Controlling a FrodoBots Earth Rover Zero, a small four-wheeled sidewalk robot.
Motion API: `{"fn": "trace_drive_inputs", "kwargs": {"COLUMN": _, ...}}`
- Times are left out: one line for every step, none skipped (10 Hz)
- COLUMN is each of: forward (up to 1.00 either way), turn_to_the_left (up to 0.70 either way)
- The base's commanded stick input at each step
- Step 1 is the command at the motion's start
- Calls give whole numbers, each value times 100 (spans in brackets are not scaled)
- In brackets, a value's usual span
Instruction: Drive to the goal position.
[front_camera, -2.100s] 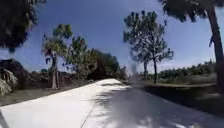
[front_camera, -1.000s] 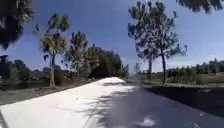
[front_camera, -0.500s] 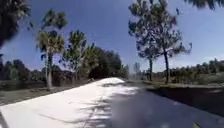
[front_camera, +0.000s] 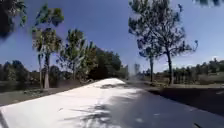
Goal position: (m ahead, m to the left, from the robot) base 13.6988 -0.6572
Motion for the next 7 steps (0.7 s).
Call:
{"fn": "trace_drive_inputs", "kwargs": {"forward": 70, "turn_to_the_left": 0}}
{"fn": "trace_drive_inputs", "kwargs": {"forward": 70, "turn_to_the_left": 0}}
{"fn": "trace_drive_inputs", "kwargs": {"forward": 70, "turn_to_the_left": 0}}
{"fn": "trace_drive_inputs", "kwargs": {"forward": 70, "turn_to_the_left": 0}}
{"fn": "trace_drive_inputs", "kwargs": {"forward": 70, "turn_to_the_left": 0}}
{"fn": "trace_drive_inputs", "kwargs": {"forward": 70, "turn_to_the_left": 0}}
{"fn": "trace_drive_inputs", "kwargs": {"forward": 70, "turn_to_the_left": 0}}
